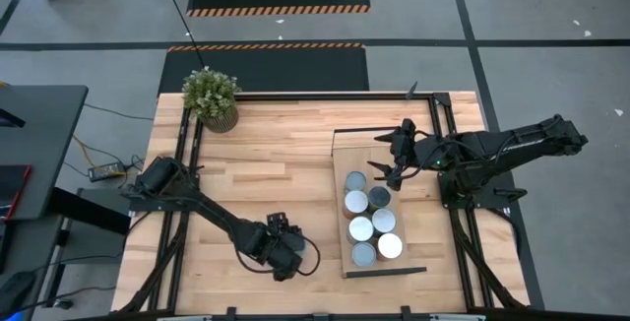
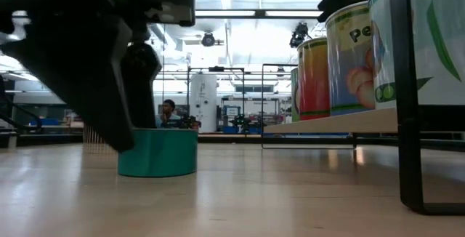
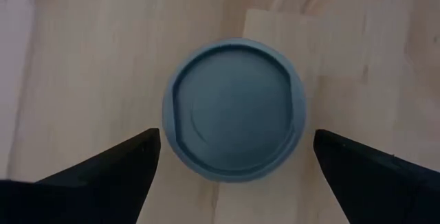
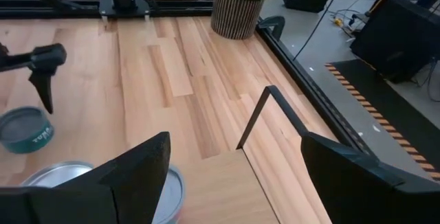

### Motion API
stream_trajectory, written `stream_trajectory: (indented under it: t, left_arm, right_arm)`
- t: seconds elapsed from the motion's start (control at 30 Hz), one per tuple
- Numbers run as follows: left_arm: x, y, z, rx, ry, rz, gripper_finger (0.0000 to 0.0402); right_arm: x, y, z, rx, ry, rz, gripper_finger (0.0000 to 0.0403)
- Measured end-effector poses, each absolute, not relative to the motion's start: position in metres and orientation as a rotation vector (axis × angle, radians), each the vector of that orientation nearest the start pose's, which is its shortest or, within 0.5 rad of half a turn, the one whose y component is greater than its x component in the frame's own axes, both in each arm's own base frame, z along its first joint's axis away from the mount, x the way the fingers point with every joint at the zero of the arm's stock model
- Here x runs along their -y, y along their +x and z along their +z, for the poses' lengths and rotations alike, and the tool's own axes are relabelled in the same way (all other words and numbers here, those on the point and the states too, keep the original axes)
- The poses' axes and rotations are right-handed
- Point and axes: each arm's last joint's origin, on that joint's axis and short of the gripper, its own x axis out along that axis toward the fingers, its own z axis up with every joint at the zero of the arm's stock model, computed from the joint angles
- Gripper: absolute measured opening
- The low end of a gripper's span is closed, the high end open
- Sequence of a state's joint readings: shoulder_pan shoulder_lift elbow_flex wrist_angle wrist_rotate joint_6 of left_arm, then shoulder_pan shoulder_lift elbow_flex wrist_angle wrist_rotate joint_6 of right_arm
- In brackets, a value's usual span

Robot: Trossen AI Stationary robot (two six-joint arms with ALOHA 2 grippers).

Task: Pick and place cans onto a shelf
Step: Put the canned tuna on the shelf

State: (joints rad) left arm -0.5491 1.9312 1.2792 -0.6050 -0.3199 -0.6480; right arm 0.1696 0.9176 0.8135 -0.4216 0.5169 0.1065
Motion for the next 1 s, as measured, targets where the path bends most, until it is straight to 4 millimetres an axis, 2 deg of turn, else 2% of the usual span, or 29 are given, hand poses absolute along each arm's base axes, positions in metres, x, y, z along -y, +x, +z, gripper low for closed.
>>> stream_trajectory:
  t: [0.4,0.67,0.83,1.0]
  left_arm:
    - [0.185,0.326,0.149,-1.076,-0.042,0.181,0.0384]
    - [0.178,0.331,0.14,-1.082,0.013,0.207,0.0323]
    - [0.15,0.345,0.146,-1.067,0.116,0.226,0.0297]
    - [0.098,0.363,0.147,-1.121,0.227,0.207,0.0299]
  right_arm:
    - [-0.018,0.19,0.301,-0.479,-0.062,-0.352,0.0334]
    - [-0.018,0.19,0.301,-0.478,-0.056,-0.354,0.0334]
    - [-0.018,0.19,0.301,-0.475,-0.067,-0.351,0.0334]
    - [-0.019,0.191,0.303,-0.454,-0.077,-0.346,0.0334]
